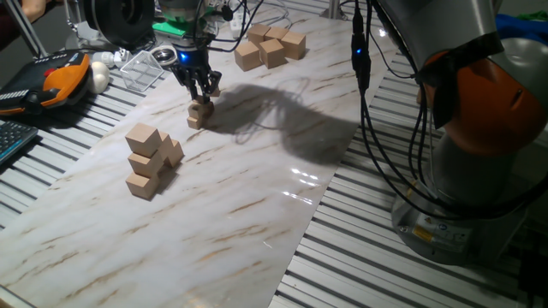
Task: Stack the blocks into a pyramid shape
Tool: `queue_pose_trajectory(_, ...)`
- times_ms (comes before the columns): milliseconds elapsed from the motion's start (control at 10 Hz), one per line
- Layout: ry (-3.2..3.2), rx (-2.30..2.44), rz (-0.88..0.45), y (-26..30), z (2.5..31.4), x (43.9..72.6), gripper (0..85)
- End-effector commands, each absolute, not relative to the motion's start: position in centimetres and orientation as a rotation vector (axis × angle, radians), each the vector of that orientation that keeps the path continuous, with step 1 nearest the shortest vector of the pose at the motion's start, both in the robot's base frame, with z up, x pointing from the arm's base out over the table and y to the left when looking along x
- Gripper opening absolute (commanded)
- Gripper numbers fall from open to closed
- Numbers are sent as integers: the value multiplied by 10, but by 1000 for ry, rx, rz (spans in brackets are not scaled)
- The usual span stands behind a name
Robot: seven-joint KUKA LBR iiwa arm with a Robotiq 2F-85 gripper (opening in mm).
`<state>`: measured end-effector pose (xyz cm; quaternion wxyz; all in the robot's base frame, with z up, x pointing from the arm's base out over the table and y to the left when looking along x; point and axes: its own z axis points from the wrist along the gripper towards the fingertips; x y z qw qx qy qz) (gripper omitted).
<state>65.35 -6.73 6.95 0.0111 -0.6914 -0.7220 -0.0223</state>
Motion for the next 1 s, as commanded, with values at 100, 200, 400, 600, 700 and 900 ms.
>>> queue_pose_trajectory(100, -2254, -2156, -74, -67, 69, 653, 170)
queue_pose_trajectory(200, -2255, -2156, -72, -67, 69, 653, 340)
queue_pose_trajectory(400, -2250, -2158, -76, -67, 68, 653, 340)
queue_pose_trajectory(600, -2252, -2161, -77, -67, 67, 653, 510)
queue_pose_trajectory(700, -2252, -2161, -77, -67, 67, 653, 510)
queue_pose_trajectory(900, -2253, -2161, -69, -66, 67, 653, 680)
